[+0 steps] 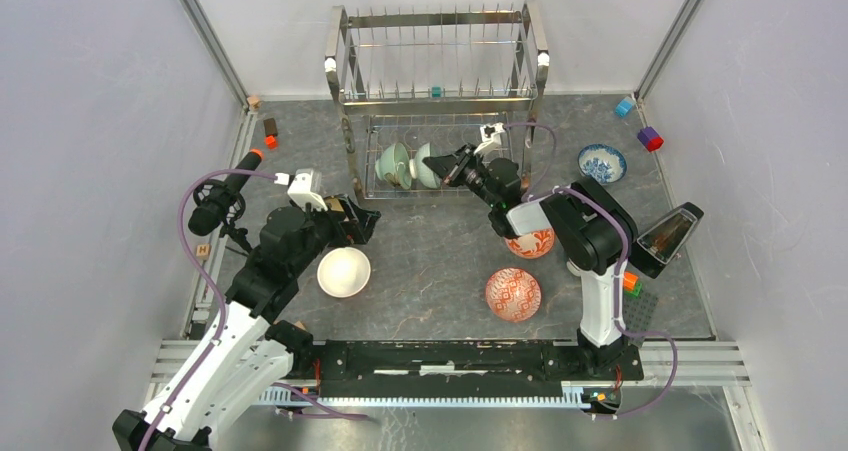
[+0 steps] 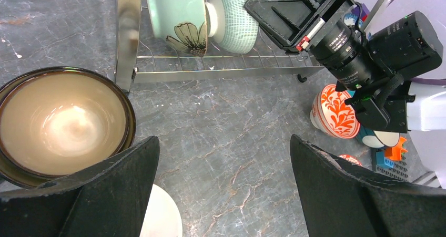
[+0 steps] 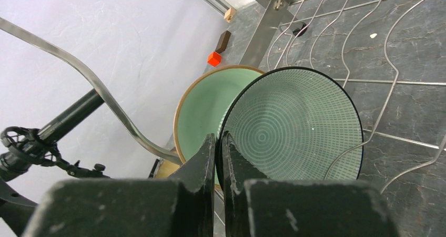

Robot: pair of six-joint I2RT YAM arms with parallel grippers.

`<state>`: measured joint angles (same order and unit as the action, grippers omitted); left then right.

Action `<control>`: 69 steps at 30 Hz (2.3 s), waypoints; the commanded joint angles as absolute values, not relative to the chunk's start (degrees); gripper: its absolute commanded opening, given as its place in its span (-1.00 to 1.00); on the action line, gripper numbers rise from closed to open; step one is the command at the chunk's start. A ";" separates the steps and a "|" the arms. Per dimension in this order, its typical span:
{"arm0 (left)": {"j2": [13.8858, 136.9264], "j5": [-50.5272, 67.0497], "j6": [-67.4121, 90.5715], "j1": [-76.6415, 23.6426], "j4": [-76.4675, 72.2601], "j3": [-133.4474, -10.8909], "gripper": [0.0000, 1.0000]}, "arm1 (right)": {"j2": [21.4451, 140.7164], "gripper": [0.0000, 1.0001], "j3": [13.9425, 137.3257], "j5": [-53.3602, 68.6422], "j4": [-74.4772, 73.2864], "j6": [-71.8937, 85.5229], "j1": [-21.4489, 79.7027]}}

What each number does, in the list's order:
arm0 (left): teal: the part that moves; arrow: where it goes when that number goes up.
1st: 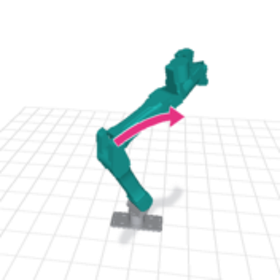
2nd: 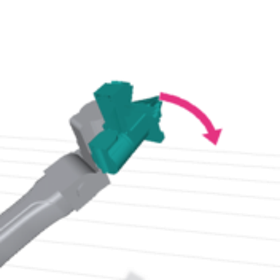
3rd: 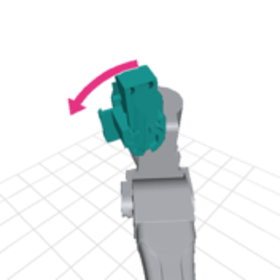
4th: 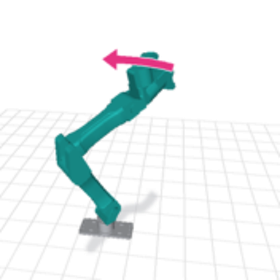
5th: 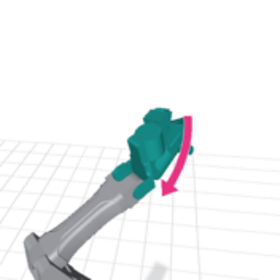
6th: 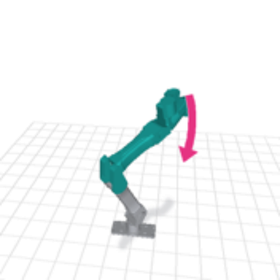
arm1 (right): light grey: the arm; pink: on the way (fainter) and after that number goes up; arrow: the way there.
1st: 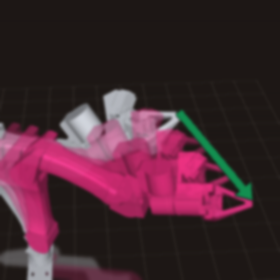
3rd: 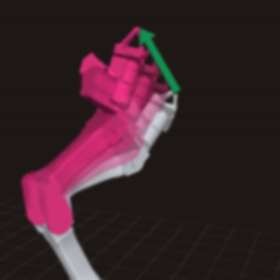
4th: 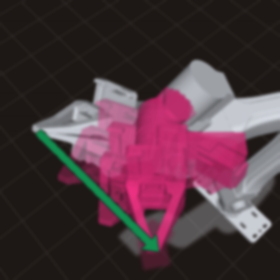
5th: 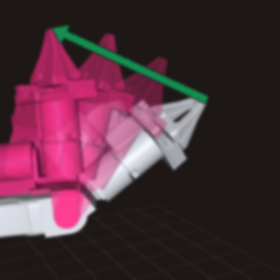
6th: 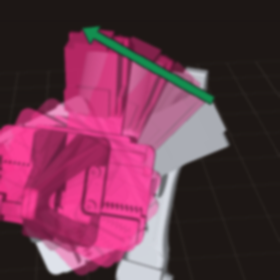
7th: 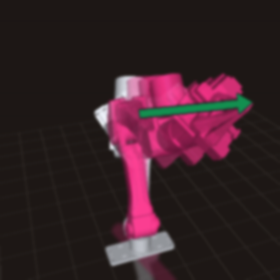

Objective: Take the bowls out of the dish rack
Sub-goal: Pick up the bowl from the dish rack.

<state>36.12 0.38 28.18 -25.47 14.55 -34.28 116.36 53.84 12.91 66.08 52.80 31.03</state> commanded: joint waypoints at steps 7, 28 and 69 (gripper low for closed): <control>35.95 0.86 28.74 -25.31 12.38 -33.93 0.97 | 115.68 -1.00 53.01 14.58 81.32 63.40 28.01; 35.25 0.16 29.73 -25.30 12.48 -33.90 0.96 | 109.10 -1.00 50.80 20.98 89.60 70.67 28.10; 35.45 -24.31 41.47 -25.62 25.96 -40.20 0.99 | 52.24 -1.00 34.09 -8.08 7.82 7.23 51.57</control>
